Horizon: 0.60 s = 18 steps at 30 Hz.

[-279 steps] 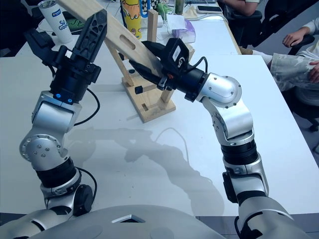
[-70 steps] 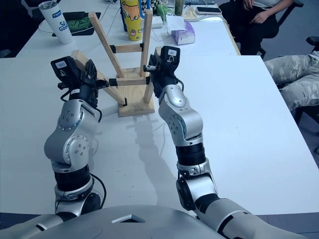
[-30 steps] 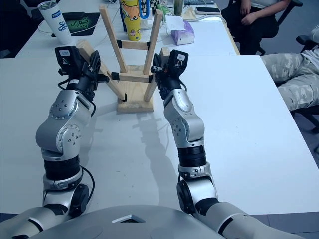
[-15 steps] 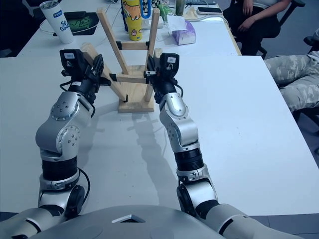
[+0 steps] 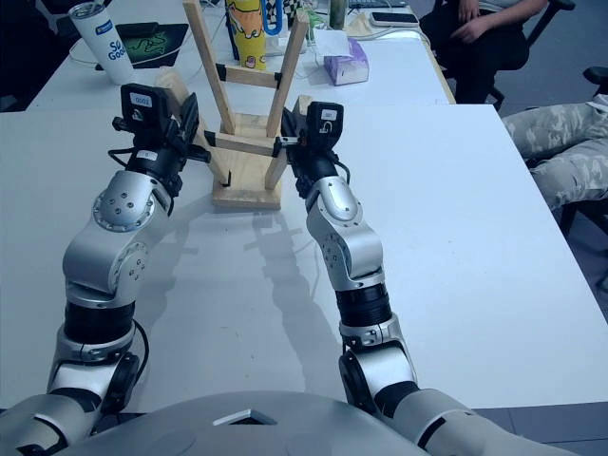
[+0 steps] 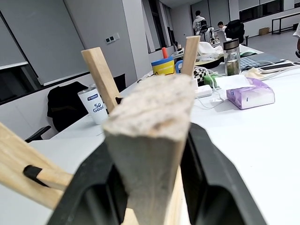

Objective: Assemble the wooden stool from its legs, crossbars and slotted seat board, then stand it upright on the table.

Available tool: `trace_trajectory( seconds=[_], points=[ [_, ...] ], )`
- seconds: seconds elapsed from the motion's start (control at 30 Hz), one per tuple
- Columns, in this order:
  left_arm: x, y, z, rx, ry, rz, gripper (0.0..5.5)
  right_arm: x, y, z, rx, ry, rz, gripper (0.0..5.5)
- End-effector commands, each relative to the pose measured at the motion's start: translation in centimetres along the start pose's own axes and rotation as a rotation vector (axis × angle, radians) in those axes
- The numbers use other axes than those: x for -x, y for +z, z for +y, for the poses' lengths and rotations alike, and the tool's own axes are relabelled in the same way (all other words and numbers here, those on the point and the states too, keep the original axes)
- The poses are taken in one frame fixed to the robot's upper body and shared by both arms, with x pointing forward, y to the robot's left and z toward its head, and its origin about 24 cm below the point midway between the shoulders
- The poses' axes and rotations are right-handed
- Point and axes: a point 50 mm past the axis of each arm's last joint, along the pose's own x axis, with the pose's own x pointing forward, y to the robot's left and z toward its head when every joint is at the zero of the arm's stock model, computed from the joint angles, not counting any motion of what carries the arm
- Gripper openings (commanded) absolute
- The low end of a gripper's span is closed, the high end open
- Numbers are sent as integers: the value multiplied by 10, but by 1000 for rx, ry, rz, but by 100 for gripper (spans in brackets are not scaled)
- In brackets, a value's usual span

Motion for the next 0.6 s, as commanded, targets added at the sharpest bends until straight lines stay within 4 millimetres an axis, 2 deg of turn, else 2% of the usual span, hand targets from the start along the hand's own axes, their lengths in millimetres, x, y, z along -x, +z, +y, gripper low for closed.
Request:
trace_trajectory(
  seconds=[0.03, 0.23, 0.4, 0.6],
  points=[
    [61, -141, -30, 127, -351, 784, 118, 5, 27, 101, -55, 642, 95, 125],
    [74, -138, -27, 166, -383, 803, 118, 6, 31, 102, -127, 657, 225, 127],
    [79, -149, -27, 116, -329, 821, 120, 10, 5, 92, -77, 610, 358, 129],
    [93, -168, -32, 222, -267, 887, 120, 15, -12, 84, -11, 592, 463, 131]
  ],
)
